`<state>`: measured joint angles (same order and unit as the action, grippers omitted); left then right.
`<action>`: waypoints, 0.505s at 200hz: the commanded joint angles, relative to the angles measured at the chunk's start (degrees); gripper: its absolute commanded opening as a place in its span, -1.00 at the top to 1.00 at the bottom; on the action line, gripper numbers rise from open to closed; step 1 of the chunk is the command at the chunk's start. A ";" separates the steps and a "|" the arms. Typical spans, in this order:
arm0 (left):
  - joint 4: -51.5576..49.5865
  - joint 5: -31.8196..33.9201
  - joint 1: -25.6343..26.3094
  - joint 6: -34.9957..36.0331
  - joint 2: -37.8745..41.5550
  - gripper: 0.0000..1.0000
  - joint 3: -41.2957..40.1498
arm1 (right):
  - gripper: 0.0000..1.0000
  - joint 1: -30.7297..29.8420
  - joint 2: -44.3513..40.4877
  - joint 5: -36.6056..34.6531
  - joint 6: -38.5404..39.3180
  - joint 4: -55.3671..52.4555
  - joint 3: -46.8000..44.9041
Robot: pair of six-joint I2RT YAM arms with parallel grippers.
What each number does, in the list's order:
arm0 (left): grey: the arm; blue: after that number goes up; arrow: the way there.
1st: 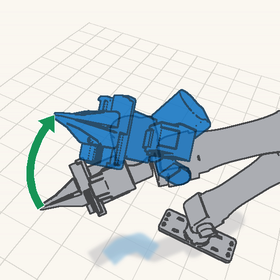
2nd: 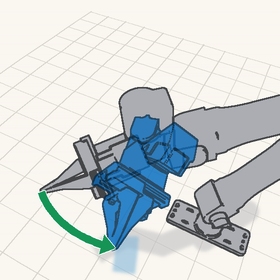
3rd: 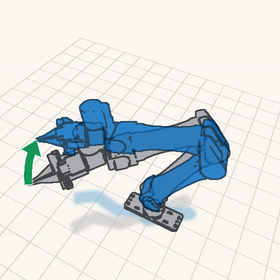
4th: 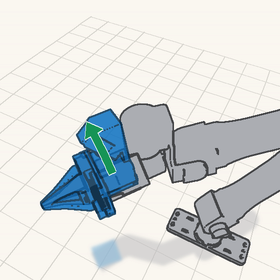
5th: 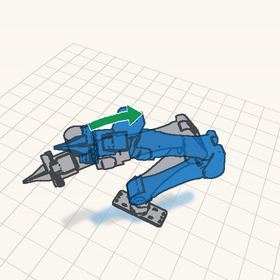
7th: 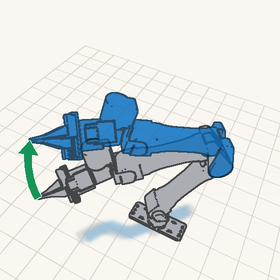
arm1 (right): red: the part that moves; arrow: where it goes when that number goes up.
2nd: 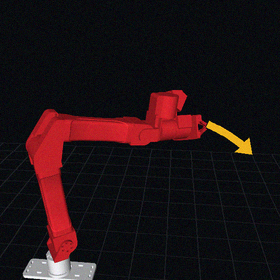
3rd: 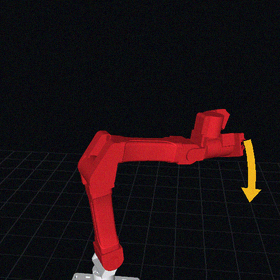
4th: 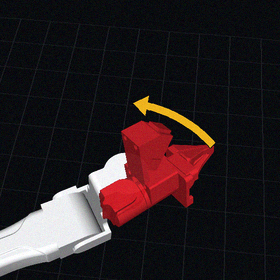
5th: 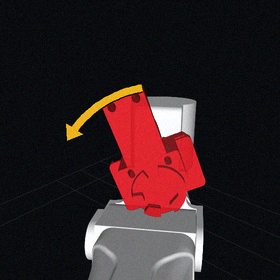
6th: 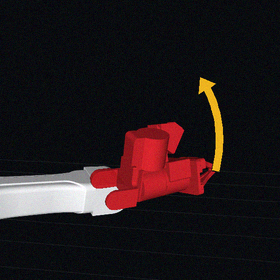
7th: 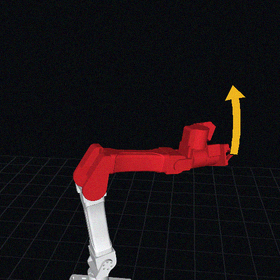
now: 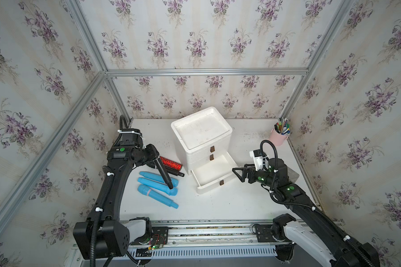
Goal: Take the microphone out of the drawer
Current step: Place the microphone at the center of the board.
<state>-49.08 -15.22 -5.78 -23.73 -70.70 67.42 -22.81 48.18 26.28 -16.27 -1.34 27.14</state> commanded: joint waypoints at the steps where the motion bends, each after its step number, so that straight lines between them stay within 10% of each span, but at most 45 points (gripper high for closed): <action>1: 5.02 -2.58 -1.64 -6.77 0.10 0.71 -1.54 | -1.00 -4.20 0.66 -2.00 2.94 2.60 1.02; 101: 15.07 -0.58 -4.52 -20.96 0.33 0.71 -12.14 | -1.00 -18.83 4.21 -6.15 8.14 6.90 2.72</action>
<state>-38.30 -16.51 -10.17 -40.12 -70.15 56.71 -39.81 51.05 22.31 -10.09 3.77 29.06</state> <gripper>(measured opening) 0.430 0.997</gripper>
